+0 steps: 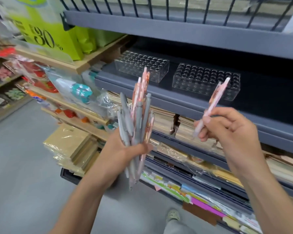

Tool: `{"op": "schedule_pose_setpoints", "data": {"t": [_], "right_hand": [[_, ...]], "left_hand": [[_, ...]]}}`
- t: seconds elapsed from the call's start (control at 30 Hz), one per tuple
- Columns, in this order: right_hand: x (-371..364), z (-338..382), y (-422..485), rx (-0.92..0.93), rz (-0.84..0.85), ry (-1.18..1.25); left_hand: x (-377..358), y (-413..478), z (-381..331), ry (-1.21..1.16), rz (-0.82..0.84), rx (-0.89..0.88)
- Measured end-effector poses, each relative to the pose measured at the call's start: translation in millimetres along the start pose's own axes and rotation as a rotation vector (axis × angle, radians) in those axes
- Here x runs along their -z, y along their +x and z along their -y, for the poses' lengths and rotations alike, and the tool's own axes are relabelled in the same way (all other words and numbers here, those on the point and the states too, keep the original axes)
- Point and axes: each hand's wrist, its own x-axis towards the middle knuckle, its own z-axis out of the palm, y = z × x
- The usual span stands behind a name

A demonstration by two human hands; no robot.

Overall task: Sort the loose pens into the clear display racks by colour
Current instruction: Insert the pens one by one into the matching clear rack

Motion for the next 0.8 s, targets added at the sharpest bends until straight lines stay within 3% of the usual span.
{"op": "schedule_pose_setpoints", "data": {"t": [0.1,0.3,0.43,0.57,0.8], "right_hand": [[-12.9,3.6,28.2,0.058,-0.051,0.033],[-28.0,12.6,95.2,0.223,-0.328,0.061],[-39.3,8.8,132.6,0.318,-0.448,-0.146],[-39.4,1.4,158.1,0.344,-0.496,-0.588],[-59.1,13.7,181.9,0.211,-0.537,-0.675]], "left_hand": [[14.5,21.6,3.8,-0.002,0.026,0.006],[31.0,56.7,12.6,0.002,0.082,0.009],[37.3,78.0,12.1,0.020,0.116,-0.016],[41.1,95.2,9.3,0.012,0.182,-0.019],[55.1,111.0,9.5,-0.009,0.334,-0.015]]}}
